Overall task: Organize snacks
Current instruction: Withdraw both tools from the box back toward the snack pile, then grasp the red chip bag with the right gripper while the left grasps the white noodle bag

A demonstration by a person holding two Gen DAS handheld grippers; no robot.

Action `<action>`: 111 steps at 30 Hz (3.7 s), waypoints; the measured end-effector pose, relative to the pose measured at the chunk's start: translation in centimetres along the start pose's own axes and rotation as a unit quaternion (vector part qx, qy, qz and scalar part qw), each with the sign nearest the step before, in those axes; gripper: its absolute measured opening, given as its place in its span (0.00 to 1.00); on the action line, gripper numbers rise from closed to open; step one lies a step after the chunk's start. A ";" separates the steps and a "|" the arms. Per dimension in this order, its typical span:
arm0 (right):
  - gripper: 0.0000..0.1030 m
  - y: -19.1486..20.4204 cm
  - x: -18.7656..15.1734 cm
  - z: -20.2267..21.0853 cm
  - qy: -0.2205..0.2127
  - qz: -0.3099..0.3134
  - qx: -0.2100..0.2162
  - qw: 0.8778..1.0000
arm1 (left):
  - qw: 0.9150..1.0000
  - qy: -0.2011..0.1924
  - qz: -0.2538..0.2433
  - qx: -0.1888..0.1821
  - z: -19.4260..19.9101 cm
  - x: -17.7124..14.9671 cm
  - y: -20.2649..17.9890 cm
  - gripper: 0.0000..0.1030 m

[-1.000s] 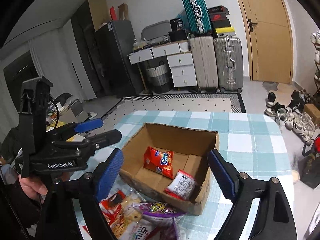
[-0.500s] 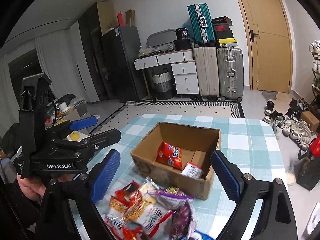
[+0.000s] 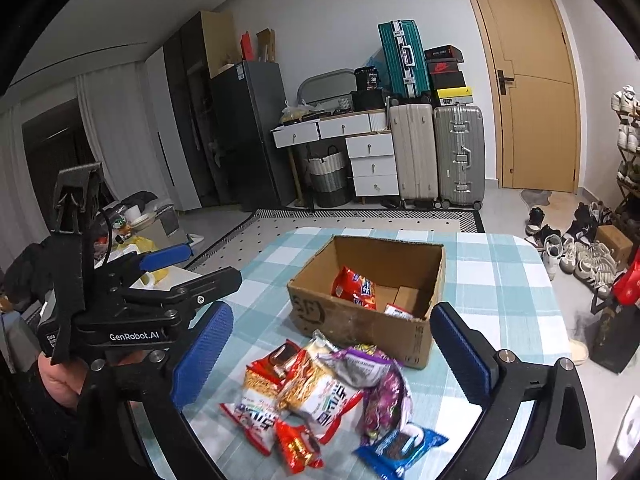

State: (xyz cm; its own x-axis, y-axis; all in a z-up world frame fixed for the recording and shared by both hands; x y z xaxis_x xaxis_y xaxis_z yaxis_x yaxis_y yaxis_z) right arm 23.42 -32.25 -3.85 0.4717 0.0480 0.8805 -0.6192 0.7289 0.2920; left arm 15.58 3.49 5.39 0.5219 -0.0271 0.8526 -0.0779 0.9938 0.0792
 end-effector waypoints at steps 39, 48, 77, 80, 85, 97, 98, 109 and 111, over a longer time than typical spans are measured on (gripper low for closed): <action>0.99 2.0 -13.2 -5.3 0.083 -0.025 0.030 0.996 | 0.996 0.069 0.051 0.019 -4.3 -15.4 2.7 0.99; 0.98 1.1 -14.7 -7.7 0.101 -0.041 0.033 0.993 | 0.995 0.080 0.055 0.014 -5.6 -16.8 3.2 0.99; 0.25 -0.6 -16.5 -10.7 0.137 -0.087 0.068 0.984 | 0.994 0.094 0.060 0.006 -7.0 -18.4 3.7 0.99; 0.25 -0.7 -16.7 -9.9 0.131 -0.088 0.066 0.985 | 0.993 0.097 0.060 0.000 -7.2 -18.3 3.6 0.99; 0.25 -0.6 -16.6 -8.5 0.119 -0.084 0.065 0.987 | 0.993 0.105 0.057 -0.012 -7.8 -18.0 3.0 0.99; 0.25 -1.3 -16.6 -6.5 0.098 -0.095 0.060 0.989 | 0.990 0.131 0.036 -0.034 -10.2 -16.5 0.7 0.99; 0.25 -1.4 -16.6 -6.4 0.098 -0.096 0.060 0.989 | 0.990 0.135 0.034 -0.036 -10.5 -16.5 0.5 0.99; 0.25 -2.6 -16.8 -5.0 0.093 -0.104 0.057 0.989 | 0.985 0.154 0.044 -0.070 -12.4 -15.8 -0.6 0.99; 0.25 -2.7 -16.7 -4.8 0.091 -0.107 0.057 0.988 | 0.983 0.158 0.049 -0.079 -12.5 -16.0 -0.6 0.96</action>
State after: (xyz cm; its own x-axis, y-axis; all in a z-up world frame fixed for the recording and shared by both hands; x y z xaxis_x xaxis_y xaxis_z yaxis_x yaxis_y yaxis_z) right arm 20.23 -31.75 -21.17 0.6983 0.0315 0.7152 -0.5552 0.6544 0.5133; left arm 17.91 4.71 -14.72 0.7582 0.0791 0.6472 -0.0206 0.9950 -0.0975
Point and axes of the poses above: each gripper's, at about its wrist camera, not at the fingertips, and z roughly against the way its jaws point, y to its left, x to its top, the point moved 2 cm from there along -z, roughly the way its jaws point, and after that the axes turned 13 degrees about x, right-handed, at the moved point
